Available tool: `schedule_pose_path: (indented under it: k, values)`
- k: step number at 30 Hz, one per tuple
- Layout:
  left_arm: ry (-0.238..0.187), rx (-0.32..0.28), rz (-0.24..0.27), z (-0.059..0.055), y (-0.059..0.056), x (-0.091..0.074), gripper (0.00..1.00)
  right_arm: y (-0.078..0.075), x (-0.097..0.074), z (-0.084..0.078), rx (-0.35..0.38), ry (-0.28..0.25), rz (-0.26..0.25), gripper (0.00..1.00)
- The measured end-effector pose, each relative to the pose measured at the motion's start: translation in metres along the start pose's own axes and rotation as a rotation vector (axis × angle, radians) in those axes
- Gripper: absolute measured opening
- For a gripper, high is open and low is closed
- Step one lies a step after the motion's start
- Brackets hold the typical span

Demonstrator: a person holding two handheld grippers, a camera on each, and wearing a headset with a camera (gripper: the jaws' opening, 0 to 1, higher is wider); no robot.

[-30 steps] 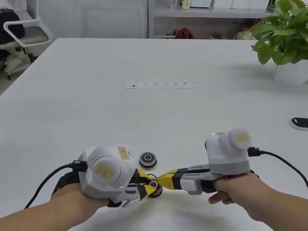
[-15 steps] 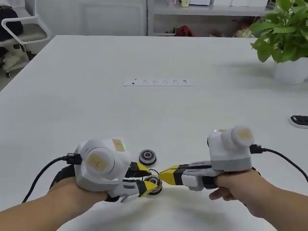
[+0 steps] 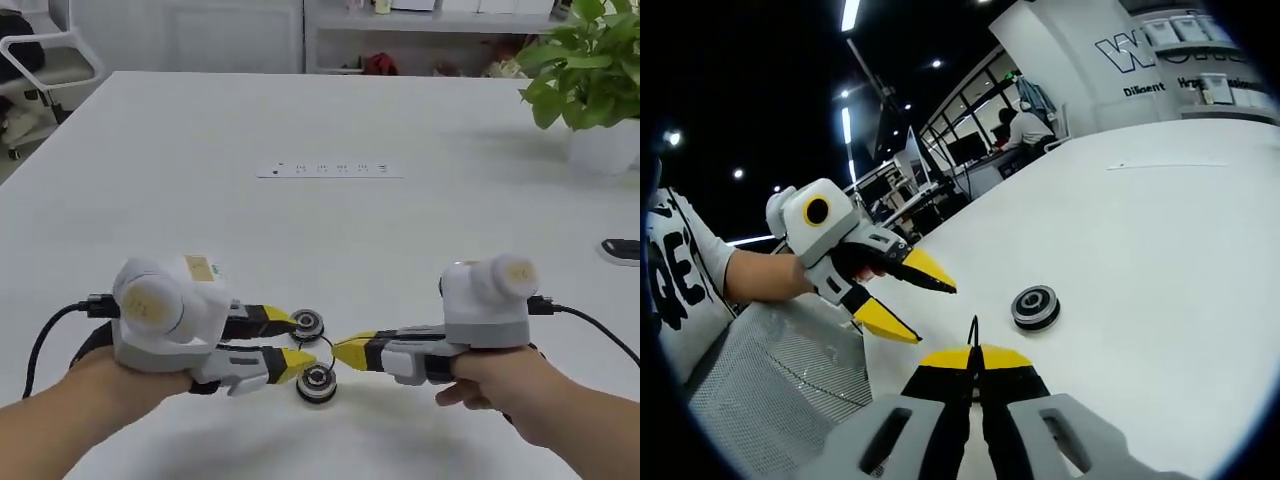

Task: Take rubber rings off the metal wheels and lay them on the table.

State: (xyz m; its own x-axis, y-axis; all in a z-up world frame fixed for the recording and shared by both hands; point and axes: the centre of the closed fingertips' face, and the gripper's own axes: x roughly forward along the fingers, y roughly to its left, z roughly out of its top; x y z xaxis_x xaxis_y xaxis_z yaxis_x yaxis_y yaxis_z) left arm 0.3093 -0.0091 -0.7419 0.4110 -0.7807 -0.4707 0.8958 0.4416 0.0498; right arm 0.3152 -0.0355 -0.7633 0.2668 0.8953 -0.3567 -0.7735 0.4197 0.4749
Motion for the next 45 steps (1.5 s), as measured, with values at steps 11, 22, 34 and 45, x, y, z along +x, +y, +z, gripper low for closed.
schedule_pose_path:
  k: [11, 22, 34, 45]
  values:
    - [0.029, -0.026, -0.011, -0.009, 0.010, -0.015, 0.42, 0.000, 0.001, 0.007, 0.007, -0.024, 0.000, 0.00]
    - [0.100, -0.017, -0.027, -0.021, 0.008, -0.022, 0.54, 0.004, 0.007, 0.020, 0.000, -0.037, 0.015, 0.00]
    - [0.132, -0.013, -0.028, -0.027, 0.009, -0.029, 0.59, 0.012, 0.020, 0.022, -0.025, -0.004, 0.042, 0.00]
    - [0.144, -0.007, -0.018, -0.030, 0.012, -0.031, 0.60, 0.021, 0.044, 0.024, -0.042, 0.029, 0.073, 0.00]
